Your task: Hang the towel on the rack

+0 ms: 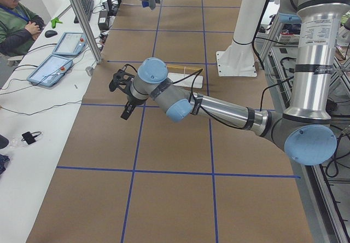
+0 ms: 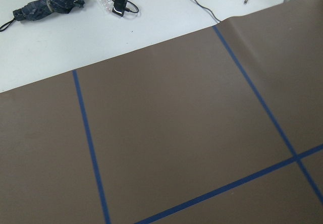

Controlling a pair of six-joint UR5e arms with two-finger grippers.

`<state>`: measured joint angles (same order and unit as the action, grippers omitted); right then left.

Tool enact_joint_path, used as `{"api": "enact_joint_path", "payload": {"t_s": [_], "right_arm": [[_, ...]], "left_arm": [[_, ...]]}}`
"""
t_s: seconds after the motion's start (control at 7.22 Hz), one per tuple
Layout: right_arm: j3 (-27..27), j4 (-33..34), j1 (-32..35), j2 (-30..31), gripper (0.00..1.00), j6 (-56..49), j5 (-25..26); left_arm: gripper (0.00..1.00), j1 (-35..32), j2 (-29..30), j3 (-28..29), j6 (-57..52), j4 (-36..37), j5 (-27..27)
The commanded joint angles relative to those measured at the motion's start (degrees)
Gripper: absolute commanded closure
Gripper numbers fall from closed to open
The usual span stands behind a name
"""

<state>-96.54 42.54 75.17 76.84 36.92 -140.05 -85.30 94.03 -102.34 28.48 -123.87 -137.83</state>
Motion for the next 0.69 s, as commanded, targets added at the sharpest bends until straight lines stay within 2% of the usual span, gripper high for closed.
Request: {"api": "enact_joint_path", "payload": {"t_s": [0.0, 0.28, 0.55], "right_arm": [[-4.4, 0.2, -10.7, -5.5, 1.0, 15.0, 10.5], [-5.2, 0.3, -20.1, -10.1, 1.0, 22.8, 22.6], [-9.5, 9.7, -28.2, -15.6, 1.0, 25.0, 32.9]], "left_arm": [[0.02, 5.2, 3.6, 0.0, 23.3, -2.0, 0.1], [0.02, 12.0, 12.2, 0.7, 45.5, -2.0, 0.4], [0.02, 21.9, 19.7, 0.8, 62.0, -2.0, 7.6]]}}
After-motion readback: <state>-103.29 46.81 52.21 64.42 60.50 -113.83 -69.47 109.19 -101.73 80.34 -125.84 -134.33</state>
